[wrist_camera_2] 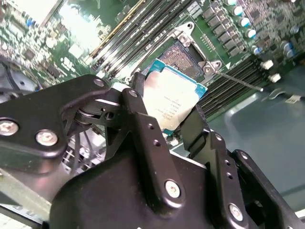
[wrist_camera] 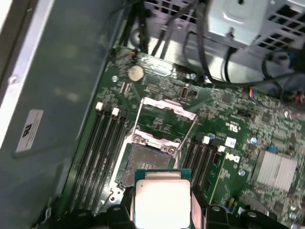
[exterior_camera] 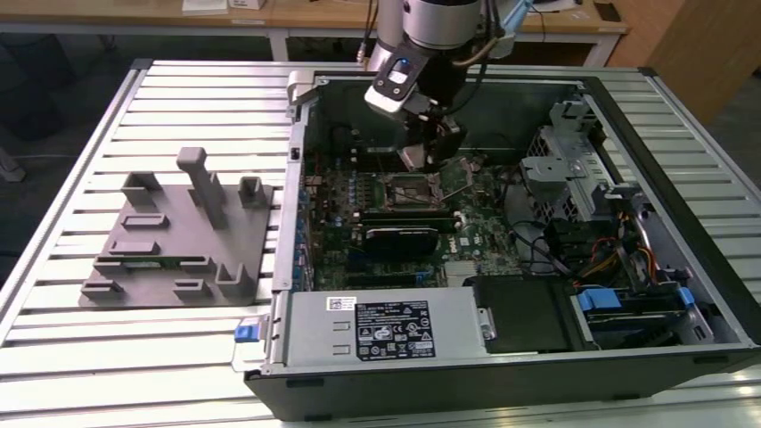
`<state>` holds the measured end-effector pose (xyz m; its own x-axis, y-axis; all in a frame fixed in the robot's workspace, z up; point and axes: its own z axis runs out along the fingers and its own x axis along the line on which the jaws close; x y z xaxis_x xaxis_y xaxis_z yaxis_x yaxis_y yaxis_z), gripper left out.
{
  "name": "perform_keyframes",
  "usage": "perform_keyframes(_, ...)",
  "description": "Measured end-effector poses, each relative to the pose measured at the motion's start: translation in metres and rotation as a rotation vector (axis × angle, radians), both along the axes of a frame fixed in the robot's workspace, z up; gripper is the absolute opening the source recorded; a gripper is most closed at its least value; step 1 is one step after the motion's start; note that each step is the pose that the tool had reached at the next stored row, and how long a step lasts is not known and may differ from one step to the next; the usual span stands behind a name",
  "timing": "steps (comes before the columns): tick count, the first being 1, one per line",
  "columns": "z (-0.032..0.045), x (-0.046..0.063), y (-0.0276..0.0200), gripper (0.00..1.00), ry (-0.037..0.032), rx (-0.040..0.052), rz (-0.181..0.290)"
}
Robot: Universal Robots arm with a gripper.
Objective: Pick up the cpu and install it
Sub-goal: 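Place the cpu into insertion slot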
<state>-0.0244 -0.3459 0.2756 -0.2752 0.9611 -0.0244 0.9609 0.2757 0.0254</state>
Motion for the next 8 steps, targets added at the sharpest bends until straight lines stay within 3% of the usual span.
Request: perform_keyframes(8,-0.0005,0.0,0.0,0.55,-0.0001,0.0001,-0.145)
